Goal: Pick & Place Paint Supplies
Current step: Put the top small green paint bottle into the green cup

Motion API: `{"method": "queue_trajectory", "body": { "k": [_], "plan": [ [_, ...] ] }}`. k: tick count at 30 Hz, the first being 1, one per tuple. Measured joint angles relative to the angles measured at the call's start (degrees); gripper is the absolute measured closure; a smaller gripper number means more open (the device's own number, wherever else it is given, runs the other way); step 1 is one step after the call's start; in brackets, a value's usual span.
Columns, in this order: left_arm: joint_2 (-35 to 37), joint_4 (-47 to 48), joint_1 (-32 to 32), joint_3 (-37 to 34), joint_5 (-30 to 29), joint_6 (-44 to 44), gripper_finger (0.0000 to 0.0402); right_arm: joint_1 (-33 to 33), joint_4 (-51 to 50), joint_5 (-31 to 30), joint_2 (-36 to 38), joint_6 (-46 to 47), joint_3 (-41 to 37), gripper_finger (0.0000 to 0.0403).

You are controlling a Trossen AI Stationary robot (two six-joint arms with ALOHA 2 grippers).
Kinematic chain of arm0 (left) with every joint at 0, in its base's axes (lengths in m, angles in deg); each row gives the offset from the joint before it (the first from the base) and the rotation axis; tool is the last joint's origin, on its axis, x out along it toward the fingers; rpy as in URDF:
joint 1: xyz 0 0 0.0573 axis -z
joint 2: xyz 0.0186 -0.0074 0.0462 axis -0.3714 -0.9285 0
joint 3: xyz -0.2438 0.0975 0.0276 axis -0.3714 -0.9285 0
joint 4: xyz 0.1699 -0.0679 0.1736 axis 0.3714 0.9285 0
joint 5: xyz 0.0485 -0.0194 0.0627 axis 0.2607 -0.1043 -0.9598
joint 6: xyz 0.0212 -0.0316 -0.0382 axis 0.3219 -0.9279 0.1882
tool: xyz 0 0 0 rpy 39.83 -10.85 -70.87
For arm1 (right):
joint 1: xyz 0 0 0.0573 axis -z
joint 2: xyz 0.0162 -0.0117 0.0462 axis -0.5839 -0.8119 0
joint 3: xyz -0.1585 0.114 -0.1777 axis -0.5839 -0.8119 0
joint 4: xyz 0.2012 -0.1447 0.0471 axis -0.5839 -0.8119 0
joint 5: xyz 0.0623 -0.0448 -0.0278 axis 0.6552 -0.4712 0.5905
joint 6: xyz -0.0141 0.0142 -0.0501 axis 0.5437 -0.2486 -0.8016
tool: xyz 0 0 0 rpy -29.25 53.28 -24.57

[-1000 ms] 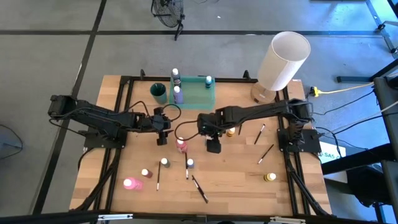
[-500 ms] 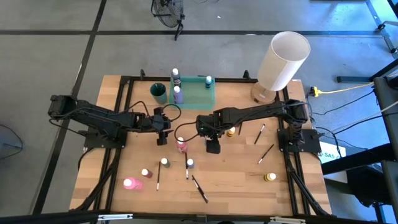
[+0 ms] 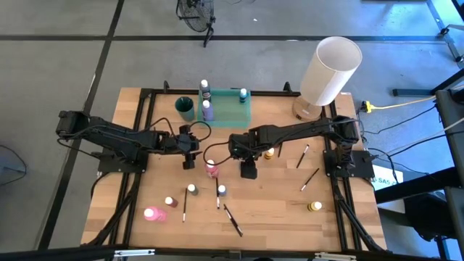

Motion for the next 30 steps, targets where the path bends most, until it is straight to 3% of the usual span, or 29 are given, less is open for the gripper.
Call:
{"method": "queue_trajectory", "body": {
  "k": [5, 16, 26, 30],
  "plan": [
    [0.00, 0.00, 0.00, 0.00, 0.00, 0.00, 0.0190, 0.03, 0.33, -0.01, 0.20, -0.01, 0.07, 0.0287],
    [0.00, 0.00, 0.00, 0.00, 0.02, 0.00, 0.0190, -0.11, -2.98, -0.13, 0.28, -0.02, 0.73, 0.0287],
    [0.00, 0.00, 0.00, 0.00, 0.02, 0.00, 0.0190, -1.99, -11.21, -13.12, 0.15, 0.46, 8.42, 0.0287],
    [0.00, 0.00, 0.00, 0.00, 0.02, 0.00, 0.0190, -2.34, -15.53, -25.46, 0.15, 5.24, 12.48, 0.0287]
  ]
}}
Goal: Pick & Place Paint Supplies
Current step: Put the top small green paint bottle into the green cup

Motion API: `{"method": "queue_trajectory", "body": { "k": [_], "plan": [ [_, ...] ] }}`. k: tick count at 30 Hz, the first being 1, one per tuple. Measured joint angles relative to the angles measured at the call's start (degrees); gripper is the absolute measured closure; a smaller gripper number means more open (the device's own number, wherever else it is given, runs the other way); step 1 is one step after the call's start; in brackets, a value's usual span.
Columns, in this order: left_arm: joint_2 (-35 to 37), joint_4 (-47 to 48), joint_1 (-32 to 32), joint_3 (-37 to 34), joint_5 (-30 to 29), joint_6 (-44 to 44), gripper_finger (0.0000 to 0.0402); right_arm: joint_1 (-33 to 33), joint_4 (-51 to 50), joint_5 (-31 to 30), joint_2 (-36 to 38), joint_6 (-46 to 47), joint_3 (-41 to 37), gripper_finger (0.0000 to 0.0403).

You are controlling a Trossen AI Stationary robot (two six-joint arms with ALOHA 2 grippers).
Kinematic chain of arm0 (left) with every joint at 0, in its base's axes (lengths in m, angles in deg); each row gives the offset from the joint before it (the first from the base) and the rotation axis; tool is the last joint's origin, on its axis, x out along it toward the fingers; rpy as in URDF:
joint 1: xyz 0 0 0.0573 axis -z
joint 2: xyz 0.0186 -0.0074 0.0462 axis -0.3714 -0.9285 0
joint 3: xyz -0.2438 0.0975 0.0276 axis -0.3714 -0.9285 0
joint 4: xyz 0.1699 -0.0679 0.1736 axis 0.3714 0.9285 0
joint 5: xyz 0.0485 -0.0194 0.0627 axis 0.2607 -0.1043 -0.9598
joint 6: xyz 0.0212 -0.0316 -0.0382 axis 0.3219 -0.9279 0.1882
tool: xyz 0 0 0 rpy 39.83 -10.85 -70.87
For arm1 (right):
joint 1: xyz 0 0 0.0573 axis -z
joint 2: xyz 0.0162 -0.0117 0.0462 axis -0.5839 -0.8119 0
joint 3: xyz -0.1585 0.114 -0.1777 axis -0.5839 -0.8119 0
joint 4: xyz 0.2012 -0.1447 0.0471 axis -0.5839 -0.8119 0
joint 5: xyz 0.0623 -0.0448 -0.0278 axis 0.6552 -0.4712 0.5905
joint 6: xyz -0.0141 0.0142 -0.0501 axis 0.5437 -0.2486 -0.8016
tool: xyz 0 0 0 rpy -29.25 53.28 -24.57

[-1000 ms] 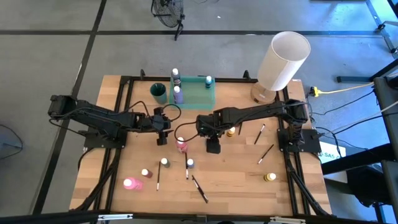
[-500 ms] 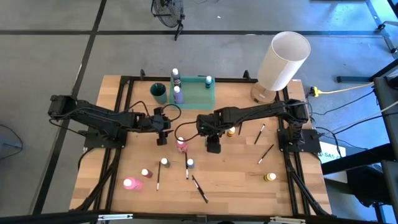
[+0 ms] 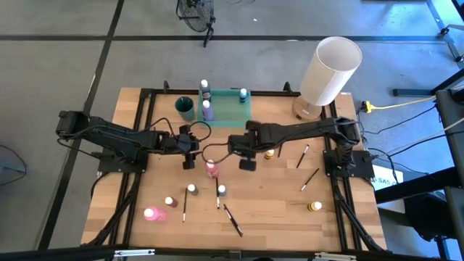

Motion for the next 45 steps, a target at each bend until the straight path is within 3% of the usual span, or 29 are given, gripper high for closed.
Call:
{"method": "queue_trajectory", "body": {
  "k": [3, 9, 13, 19, 24, 29, 45],
  "plan": [
    [0.00, 0.00, 0.00, 0.00, 0.00, -0.01, 0.0190, 0.32, -2.71, -7.23, 0.09, 4.32, 2.85, 0.0287],
    [0.00, 0.00, 0.00, 0.00, 0.00, 0.00, 0.0190, 1.98, -0.19, -15.71, 0.09, 8.13, 8.63, 0.0287],
    [0.00, 0.00, -0.01, 0.01, 0.00, 0.00, 0.0190, 4.89, 0.46, -16.88, 0.12, 8.34, 11.85, 0.0287],
    [0.00, 0.00, 0.00, 0.02, 0.00, 0.00, 0.0190, 12.36, 0.74, -6.75, 0.13, 8.33, 12.61, 0.0287],
    [0.00, 0.00, -0.01, 0.02, 0.00, -0.01, 0.0190, 17.49, 4.08, -3.47, -0.07, 6.56, 10.89, 0.0287],
    [0.00, 0.00, 0.00, 0.02, 0.00, 0.00, 0.0190, 21.94, 8.04, 5.46, -0.09, 5.73, 8.54, 0.0287],
    [0.00, 0.00, -0.01, 0.02, -0.01, -0.01, 0.0190, 27.90, 17.46, 6.59, -0.09, 6.78, -1.31, 0.0287]
  ]
}}
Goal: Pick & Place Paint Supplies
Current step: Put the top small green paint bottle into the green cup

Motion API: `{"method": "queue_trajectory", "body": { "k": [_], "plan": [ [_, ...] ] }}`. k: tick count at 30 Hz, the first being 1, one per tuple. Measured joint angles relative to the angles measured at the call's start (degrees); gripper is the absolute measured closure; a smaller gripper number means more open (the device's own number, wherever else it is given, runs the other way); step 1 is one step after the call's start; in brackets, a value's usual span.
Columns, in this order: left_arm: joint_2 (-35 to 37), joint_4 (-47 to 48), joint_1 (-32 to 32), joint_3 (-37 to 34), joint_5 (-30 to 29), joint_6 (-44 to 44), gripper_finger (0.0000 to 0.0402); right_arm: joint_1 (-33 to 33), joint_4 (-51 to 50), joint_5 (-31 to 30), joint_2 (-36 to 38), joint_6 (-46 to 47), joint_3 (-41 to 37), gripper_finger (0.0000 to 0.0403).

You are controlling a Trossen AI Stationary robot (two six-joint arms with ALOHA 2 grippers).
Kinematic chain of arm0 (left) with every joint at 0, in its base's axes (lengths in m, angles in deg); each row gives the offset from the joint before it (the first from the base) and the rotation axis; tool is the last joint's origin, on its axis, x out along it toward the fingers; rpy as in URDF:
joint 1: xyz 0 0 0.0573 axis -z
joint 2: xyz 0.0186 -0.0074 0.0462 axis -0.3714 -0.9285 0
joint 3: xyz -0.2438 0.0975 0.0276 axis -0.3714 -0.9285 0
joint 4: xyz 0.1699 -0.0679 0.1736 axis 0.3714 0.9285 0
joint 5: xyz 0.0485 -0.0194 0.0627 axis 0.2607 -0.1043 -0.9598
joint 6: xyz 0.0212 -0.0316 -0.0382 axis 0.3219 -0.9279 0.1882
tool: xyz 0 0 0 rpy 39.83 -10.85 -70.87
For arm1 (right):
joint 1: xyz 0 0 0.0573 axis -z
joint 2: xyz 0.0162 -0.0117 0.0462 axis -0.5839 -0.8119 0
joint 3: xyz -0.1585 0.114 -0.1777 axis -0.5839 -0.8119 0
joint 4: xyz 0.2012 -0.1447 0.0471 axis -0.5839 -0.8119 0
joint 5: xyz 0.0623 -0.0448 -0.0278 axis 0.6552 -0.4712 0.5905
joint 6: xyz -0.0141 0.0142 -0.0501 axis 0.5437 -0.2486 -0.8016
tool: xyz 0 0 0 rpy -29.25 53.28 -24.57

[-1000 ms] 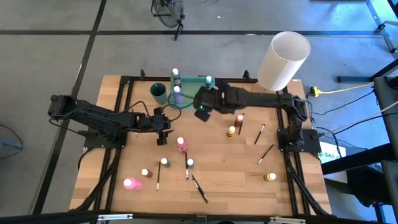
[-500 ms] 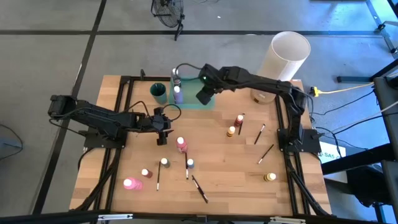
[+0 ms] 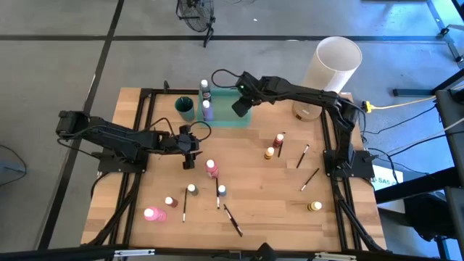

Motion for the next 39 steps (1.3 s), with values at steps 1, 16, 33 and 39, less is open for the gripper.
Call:
{"method": "queue_trajectory", "body": {
  "k": [1, 16, 33, 39],
  "plan": [
    [0.00, 0.00, 0.00, 0.00, 0.00, 0.01, 0.0190, 0.25, 0.75, 0.02, 0.00, 0.00, -0.65, 0.0287],
    [0.00, 0.00, -0.01, 0.00, 0.01, 0.01, 0.0190, 3.87, 5.76, 2.97, -4.53, 0.02, -2.93, 0.0287],
    [0.00, 0.00, 0.01, 0.00, 0.01, 0.01, 0.0190, 5.14, 5.91, 1.30, -5.88, 0.13, -2.93, 0.0287],
    [0.00, 0.00, 0.00, 0.00, 0.01, 0.01, 0.0190, 5.14, 5.93, 1.45, -5.88, 0.41, -2.93, 0.0287]
  ]
}}
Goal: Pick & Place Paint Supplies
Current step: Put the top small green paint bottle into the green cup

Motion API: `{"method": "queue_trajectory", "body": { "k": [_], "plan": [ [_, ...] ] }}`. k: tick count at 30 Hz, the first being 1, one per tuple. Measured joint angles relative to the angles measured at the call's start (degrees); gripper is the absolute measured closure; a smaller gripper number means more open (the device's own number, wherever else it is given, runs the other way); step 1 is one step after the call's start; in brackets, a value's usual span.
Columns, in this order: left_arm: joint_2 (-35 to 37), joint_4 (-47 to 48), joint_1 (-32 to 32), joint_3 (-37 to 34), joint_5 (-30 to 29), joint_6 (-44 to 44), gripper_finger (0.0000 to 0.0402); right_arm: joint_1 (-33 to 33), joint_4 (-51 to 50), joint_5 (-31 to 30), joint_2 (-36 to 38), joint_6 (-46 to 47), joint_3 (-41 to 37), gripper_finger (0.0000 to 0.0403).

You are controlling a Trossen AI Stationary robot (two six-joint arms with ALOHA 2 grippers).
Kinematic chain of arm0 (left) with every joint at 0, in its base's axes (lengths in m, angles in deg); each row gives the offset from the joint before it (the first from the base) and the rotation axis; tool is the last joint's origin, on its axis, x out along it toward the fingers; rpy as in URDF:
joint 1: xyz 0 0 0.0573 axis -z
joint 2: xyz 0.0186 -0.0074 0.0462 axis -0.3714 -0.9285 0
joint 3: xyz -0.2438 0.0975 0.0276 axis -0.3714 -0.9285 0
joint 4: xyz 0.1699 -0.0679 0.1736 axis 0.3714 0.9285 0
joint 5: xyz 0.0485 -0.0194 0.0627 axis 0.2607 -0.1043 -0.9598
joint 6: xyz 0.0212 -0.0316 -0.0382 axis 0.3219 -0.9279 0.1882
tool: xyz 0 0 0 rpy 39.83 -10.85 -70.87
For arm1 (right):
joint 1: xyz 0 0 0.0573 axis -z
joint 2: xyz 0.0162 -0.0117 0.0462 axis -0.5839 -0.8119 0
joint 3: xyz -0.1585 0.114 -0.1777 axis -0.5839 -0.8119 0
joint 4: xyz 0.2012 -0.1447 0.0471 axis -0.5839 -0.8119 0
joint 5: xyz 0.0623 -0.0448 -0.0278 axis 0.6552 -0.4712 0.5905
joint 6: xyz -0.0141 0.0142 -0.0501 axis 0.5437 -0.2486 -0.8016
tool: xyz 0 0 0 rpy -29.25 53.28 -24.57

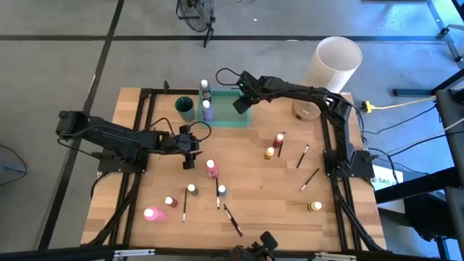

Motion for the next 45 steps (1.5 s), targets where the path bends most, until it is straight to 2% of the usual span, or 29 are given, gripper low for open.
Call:
{"method": "queue_trajectory", "body": {
  "k": [14, 21, 36, 41, 45],
  "plan": [
    [0.00, 0.00, -0.01, 0.00, 0.00, 0.00, 0.0190, 0.28, 3.34, 0.22, -2.56, 0.07, 0.23, 0.0287],
    [0.00, 0.00, 0.01, 0.00, 0.00, 0.00, 0.0190, 0.28, 3.28, 0.24, -2.62, -0.32, 0.20, 0.0253],
    [0.00, 0.00, 0.01, 0.00, 0.00, 0.00, 0.0190, 0.15, 3.27, 0.55, -2.81, -0.38, 0.87, 0.0258],
    [0.00, 0.00, 0.00, 0.00, 0.00, -0.01, 0.0190, 0.13, 2.17, 4.76, -2.93, -0.39, 2.08, 0.0257],
    [0.00, 0.00, -0.01, 0.00, 0.00, 0.00, 0.0190, 0.00, 2.35, 5.14, -2.97, -0.39, 2.45, 0.0257]
  ]
}}
